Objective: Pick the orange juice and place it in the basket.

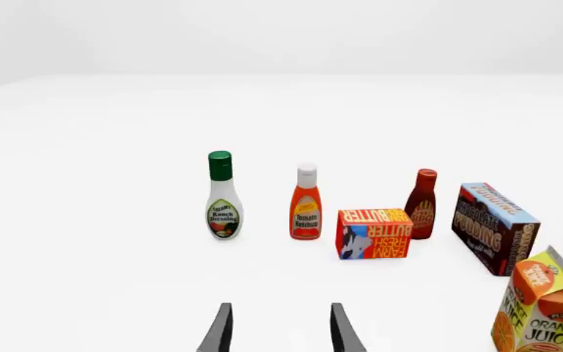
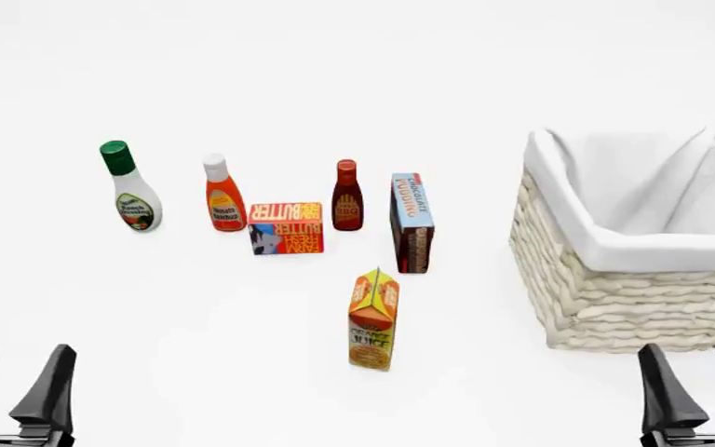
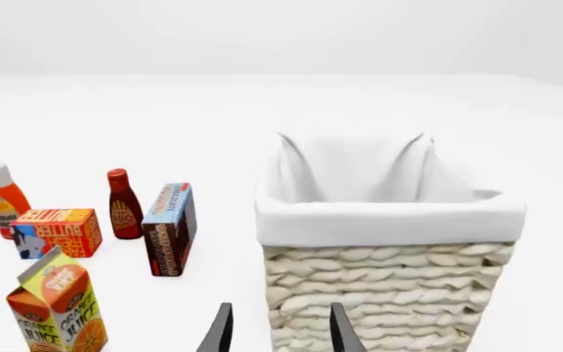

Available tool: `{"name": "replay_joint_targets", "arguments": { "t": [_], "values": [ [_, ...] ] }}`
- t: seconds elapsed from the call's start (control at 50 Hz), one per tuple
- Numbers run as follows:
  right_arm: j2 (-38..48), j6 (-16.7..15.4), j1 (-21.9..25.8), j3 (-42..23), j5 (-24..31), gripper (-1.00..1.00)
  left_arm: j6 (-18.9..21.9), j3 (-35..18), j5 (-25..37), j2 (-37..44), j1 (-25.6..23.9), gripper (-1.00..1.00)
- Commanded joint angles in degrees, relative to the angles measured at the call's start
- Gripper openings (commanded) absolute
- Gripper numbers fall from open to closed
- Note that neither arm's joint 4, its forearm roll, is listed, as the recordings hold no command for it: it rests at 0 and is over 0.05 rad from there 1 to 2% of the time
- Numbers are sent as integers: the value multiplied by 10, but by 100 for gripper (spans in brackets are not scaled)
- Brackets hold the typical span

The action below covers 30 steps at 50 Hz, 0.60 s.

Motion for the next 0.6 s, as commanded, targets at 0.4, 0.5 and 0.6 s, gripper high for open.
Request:
{"name": "replay_joint_targets", "arguments": {
  "t": [0.4, 0.5, 0.6],
  "values": [
    [1, 12, 48, -35, 47, 100, 0, 0, 0, 0, 0, 100],
    [11, 32, 69, -51, 60, 100, 0, 0, 0, 0, 0, 100],
    [48, 32, 77, -60, 41, 100, 0, 0, 0, 0, 0, 100]
  ]
}}
